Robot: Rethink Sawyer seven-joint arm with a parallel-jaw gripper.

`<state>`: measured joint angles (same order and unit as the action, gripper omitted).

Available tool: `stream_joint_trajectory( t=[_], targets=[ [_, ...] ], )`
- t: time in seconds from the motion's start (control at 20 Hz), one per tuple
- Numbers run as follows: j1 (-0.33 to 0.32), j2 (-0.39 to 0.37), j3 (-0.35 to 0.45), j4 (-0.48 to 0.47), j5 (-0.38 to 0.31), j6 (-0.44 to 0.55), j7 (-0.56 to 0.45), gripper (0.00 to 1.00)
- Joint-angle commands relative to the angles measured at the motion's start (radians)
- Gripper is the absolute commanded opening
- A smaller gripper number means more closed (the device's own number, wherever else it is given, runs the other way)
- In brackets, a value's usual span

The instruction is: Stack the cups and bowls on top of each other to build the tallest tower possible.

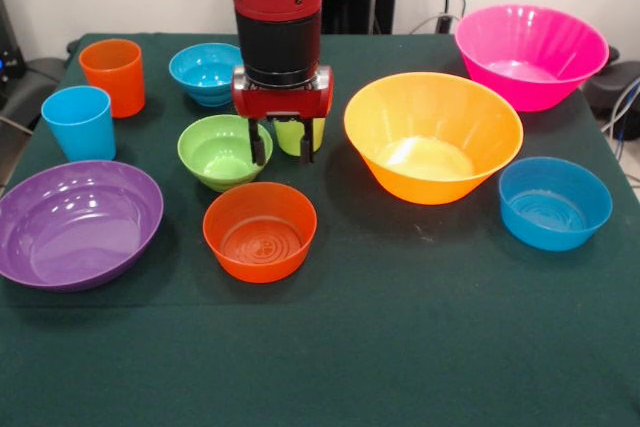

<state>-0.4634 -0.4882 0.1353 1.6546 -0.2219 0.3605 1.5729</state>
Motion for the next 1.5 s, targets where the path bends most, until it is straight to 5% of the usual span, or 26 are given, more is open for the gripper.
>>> stream_joint_trajectory(
  t=[0.05, 0.9, 1.5],
  targets=[
    [0.03, 0.048, -0.005, -0.014, 0.017, 0.09, 0.124, 1.0],
    [0.084, 0.043, -0.095, -0.043, 0.015, 0.171, 0.119, 1.0],
    [0.097, 0.028, -0.102, -0.037, 0.018, 0.092, 0.122, 1.0]
  ],
)
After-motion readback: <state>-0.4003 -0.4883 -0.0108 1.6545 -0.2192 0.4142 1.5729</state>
